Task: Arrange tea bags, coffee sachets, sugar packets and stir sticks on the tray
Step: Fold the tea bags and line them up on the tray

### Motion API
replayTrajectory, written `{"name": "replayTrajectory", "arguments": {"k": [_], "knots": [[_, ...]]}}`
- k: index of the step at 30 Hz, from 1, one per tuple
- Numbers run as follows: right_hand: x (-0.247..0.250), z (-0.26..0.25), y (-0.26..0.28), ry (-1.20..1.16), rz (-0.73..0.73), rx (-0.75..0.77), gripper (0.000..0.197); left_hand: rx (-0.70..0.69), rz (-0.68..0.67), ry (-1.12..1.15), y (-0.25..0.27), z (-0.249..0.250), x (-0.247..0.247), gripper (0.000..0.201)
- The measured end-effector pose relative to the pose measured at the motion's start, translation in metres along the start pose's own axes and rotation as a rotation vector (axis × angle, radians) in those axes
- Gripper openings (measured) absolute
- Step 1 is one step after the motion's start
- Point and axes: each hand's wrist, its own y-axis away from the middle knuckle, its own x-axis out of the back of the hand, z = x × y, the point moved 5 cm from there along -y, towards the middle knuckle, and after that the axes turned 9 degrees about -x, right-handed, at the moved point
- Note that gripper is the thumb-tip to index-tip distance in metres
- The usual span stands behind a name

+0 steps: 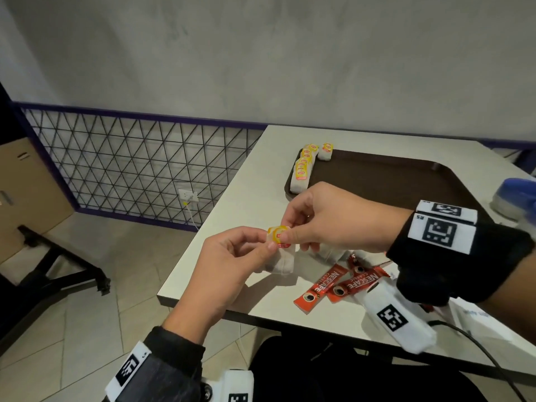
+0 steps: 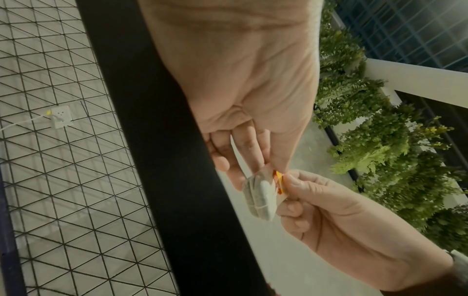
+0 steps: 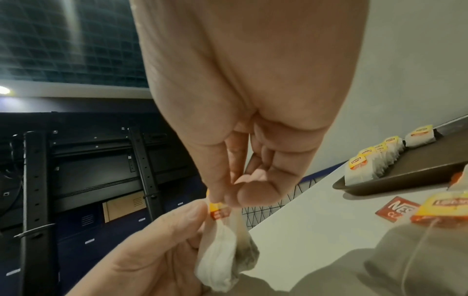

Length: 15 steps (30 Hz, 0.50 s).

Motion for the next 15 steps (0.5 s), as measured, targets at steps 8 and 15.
{"name": "replayTrajectory", "arguments": {"k": [8,15], "knots": [[-0.005,0.001,0.002,-0.042,-0.078,0.008,0.022,-0.021,-0.008,-0.069,0.002,0.005,-0.006,0.006],[0.017,0.015,-0.001,-0.042,-0.134,-0.026,0.017,-0.029,-0.093,-0.076,0.003,0.005,-0.014,0.02]]}}
